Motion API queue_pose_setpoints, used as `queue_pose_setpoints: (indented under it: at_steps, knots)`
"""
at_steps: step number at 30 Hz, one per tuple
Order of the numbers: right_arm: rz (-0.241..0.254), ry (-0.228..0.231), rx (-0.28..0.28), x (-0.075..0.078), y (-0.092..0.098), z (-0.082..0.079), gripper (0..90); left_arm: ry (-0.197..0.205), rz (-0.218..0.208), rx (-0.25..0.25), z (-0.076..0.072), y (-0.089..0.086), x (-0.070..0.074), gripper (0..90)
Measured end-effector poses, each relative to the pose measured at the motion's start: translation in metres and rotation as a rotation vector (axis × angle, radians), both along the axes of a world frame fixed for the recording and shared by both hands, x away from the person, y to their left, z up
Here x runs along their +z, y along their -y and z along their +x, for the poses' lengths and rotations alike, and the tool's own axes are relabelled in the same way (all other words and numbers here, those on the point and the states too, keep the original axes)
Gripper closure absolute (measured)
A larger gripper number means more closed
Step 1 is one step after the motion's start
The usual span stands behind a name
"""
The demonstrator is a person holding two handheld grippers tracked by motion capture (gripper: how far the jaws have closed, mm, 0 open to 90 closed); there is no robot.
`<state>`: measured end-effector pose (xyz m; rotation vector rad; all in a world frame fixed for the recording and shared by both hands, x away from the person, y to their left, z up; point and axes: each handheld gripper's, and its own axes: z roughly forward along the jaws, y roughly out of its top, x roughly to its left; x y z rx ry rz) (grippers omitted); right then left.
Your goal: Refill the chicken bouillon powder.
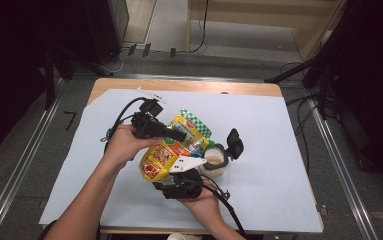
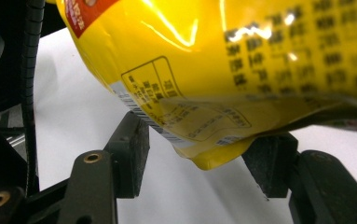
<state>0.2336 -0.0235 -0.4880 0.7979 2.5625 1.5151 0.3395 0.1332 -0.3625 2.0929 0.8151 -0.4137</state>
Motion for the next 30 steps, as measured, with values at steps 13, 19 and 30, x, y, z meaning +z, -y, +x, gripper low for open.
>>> queue_pose_setpoints:
  at_steps: [13,19,30]
  knots:
    - [0.007,0.005,-0.032,0.004,0.010,0.001,44.7,0.004,-0.073,-0.004,-0.002,-0.013,0.009,90.0]
    - [0.020,0.010,-0.052,0.007,0.013,0.003,44.1,0.028,-0.074,0.015,-0.003,-0.024,0.014,90.0]
    - [0.022,0.002,-0.084,0.007,0.020,0.008,43.3,0.041,-0.105,0.047,0.000,-0.040,0.017,90.0]
